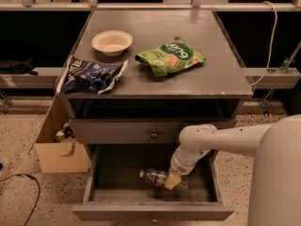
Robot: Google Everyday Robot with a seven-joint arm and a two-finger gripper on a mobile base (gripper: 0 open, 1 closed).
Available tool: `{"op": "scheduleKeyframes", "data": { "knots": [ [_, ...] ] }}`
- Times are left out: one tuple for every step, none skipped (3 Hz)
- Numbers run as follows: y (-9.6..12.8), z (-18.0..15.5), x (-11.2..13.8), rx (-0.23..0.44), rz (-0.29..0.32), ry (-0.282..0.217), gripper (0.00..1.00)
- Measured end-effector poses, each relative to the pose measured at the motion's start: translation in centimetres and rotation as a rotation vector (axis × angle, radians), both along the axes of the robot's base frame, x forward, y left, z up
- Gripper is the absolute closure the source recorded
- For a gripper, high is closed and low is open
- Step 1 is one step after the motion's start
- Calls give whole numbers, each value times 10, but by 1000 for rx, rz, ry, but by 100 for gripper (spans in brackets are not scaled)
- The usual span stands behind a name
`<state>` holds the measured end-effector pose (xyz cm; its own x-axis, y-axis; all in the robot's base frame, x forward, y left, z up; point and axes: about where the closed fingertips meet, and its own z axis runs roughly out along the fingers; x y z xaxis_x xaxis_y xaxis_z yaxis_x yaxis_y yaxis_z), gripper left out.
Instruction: Place water bottle into middle drawer
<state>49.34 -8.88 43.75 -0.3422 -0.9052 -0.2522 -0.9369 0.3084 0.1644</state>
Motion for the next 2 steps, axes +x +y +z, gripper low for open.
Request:
{"op": "scheduleKeyframes", "data": {
  "knots": [
    [0,0,0,0,0,0,3],
    [0,0,0,0,0,0,0]
  ]
}}
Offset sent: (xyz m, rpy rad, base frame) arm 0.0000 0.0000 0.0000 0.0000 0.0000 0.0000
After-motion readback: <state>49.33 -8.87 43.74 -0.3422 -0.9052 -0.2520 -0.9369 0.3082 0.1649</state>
